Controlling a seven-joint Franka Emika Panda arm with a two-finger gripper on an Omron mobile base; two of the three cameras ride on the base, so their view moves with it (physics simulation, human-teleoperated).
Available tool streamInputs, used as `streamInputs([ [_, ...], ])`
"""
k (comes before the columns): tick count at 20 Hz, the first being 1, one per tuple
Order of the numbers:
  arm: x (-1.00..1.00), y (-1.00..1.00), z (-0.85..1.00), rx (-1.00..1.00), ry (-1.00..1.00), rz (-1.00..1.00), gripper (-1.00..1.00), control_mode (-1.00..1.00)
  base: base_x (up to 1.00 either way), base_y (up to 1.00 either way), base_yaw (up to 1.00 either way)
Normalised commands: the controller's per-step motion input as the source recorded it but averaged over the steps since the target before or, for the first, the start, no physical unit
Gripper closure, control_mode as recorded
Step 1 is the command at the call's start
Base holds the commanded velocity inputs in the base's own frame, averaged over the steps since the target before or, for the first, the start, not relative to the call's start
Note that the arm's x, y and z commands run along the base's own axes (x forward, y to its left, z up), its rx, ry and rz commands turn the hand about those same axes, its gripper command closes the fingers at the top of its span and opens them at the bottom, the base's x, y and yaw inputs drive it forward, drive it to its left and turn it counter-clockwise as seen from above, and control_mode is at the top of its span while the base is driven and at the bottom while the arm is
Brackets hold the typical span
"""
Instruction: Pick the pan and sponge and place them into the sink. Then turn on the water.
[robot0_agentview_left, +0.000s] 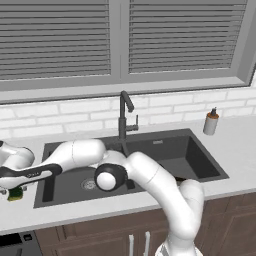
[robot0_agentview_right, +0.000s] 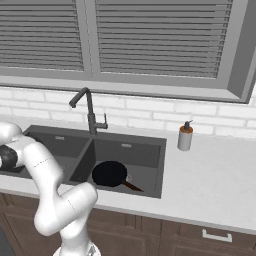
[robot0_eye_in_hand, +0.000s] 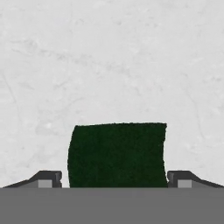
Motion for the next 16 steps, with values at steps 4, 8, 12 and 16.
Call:
streamInputs([
  [4,0.00,0.00,-0.23,0.00,0.00,0.00,1.00,-1.00,0.00,0.00,0.00],
  [8,0.00,0.00,0.00,0.00,0.00,0.00,1.00,-1.00,0.00,0.00,0.00],
  [12,-0.02,-0.35,0.09,0.00,0.00,0.00,1.00,-1.00,0.00,0.00,0.00],
  [16,-0.17,-0.70,0.36,0.00,0.05,0.00,1.00,-1.00,0.00,0.00,0.00],
])
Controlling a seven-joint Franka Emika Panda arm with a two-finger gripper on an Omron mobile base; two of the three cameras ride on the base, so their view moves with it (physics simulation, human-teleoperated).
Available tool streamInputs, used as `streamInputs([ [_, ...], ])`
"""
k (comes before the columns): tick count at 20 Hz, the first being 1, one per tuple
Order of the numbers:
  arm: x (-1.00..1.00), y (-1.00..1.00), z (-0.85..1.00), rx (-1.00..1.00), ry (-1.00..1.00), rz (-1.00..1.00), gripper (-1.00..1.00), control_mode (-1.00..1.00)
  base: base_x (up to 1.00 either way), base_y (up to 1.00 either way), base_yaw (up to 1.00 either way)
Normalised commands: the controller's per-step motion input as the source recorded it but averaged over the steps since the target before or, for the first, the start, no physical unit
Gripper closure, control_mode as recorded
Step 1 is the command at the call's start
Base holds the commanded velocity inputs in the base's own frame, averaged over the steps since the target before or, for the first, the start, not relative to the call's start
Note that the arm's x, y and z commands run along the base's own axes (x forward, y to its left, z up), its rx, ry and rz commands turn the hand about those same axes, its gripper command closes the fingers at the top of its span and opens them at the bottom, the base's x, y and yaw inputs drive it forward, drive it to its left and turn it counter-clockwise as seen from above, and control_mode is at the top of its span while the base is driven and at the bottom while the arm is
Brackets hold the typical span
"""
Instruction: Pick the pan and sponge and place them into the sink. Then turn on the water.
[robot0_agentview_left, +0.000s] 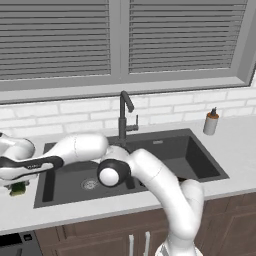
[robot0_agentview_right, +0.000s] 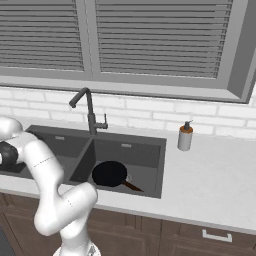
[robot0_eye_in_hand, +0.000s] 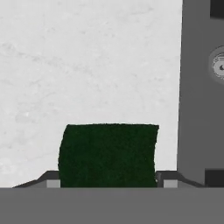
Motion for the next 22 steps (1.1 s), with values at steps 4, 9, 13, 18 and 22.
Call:
streamInputs([
  [4,-0.20,-0.98,0.47,0.00,0.11,0.00,1.00,-1.00,0.00,0.00,0.00],
  [9,-0.26,-1.00,0.40,0.00,0.08,0.00,1.00,-1.00,0.00,0.00,0.00],
  [13,-0.32,-1.00,0.41,0.03,0.05,-0.01,1.00,-1.00,0.00,0.00,0.00],
  [18,-0.06,-1.00,0.21,0.07,0.02,0.00,1.00,-1.00,0.00,0.00,0.00],
  [22,-0.04,-1.00,0.09,0.14,0.00,0.00,1.00,-1.00,0.00,0.00,0.00],
])
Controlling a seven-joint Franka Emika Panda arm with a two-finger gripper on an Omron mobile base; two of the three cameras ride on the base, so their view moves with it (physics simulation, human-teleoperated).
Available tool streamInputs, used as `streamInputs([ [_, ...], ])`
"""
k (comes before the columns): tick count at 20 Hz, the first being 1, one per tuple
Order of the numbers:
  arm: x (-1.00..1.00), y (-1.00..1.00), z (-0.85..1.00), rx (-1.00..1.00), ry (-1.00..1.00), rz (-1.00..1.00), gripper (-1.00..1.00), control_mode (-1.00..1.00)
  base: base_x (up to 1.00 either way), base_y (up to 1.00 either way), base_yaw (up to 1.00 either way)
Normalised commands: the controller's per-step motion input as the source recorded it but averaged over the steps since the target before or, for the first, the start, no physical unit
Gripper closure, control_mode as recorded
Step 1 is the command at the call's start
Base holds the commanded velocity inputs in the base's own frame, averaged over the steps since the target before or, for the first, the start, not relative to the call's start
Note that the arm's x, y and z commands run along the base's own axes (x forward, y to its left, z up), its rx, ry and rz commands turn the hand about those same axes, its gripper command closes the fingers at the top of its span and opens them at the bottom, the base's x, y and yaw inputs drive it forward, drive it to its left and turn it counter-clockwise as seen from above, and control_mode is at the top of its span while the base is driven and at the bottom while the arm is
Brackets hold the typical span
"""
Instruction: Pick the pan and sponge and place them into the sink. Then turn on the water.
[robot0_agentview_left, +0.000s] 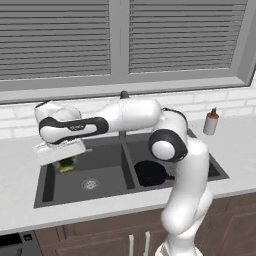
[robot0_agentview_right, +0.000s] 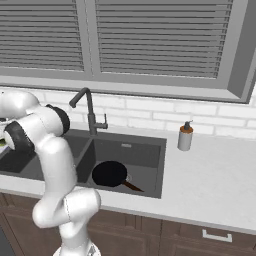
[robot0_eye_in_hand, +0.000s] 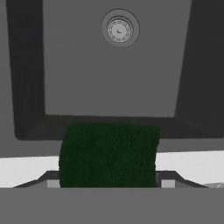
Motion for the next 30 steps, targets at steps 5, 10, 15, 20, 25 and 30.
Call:
streamInputs([
  [5,0.00,-1.00,0.16,0.18,-0.04,0.00,1.00,-1.00,0.00,0.00,0.00],
  [10,0.00,-1.00,0.14,0.20,0.00,0.00,1.00,-1.00,0.00,0.00,0.00],
  [15,0.01,-1.00,0.07,0.17,0.03,0.00,1.00,-1.00,0.00,0.00,0.00],
  [20,0.00,-1.00,0.00,0.14,0.02,0.02,1.00,-1.00,0.00,0.00,0.00],
  [25,0.00,-1.00,0.00,0.10,0.01,0.07,1.00,-1.00,0.00,0.00,0.00],
  [30,0.00,-1.00,0.00,0.04,0.05,0.07,1.00,-1.00,0.00,0.00,0.00],
])
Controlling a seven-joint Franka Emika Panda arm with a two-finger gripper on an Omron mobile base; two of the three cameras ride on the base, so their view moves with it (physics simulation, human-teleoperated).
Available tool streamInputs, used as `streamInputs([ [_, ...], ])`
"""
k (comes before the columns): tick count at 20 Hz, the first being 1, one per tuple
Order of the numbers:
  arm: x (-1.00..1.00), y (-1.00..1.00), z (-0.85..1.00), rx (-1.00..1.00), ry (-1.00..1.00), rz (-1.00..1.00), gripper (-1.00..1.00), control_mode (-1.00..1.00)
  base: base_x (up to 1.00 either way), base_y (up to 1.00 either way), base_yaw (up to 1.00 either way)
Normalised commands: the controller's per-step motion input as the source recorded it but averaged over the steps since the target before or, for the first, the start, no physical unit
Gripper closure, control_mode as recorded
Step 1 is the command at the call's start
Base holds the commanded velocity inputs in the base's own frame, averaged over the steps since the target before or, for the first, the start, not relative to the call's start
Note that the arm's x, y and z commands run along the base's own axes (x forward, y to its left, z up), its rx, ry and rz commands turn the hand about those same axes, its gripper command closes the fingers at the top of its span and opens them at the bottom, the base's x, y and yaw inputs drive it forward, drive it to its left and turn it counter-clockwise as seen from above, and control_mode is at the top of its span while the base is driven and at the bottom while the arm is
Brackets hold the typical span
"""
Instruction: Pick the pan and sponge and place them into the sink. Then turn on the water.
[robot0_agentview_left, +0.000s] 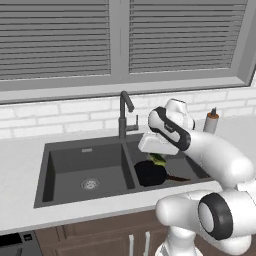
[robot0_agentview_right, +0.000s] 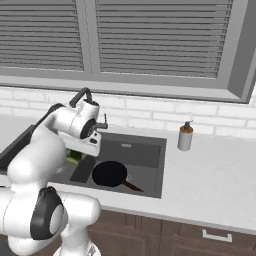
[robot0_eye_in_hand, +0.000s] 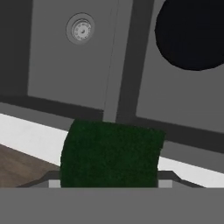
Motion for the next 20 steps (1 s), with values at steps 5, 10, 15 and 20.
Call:
streamInputs([
  [5,0.10,-0.83,0.00,0.01,0.06,0.05,1.00,-1.00,0.00,0.00,0.00],
  [10,0.15,-0.77,0.00,0.01,0.07,0.05,1.00,-1.00,0.00,0.00,0.00],
  [15,0.43,-0.53,-0.10,0.03,0.04,0.06,1.00,-1.00,0.00,0.00,0.00],
  [20,0.60,-0.18,-0.35,0.00,0.01,0.02,1.00,-1.00,0.00,0.00,0.00],
])
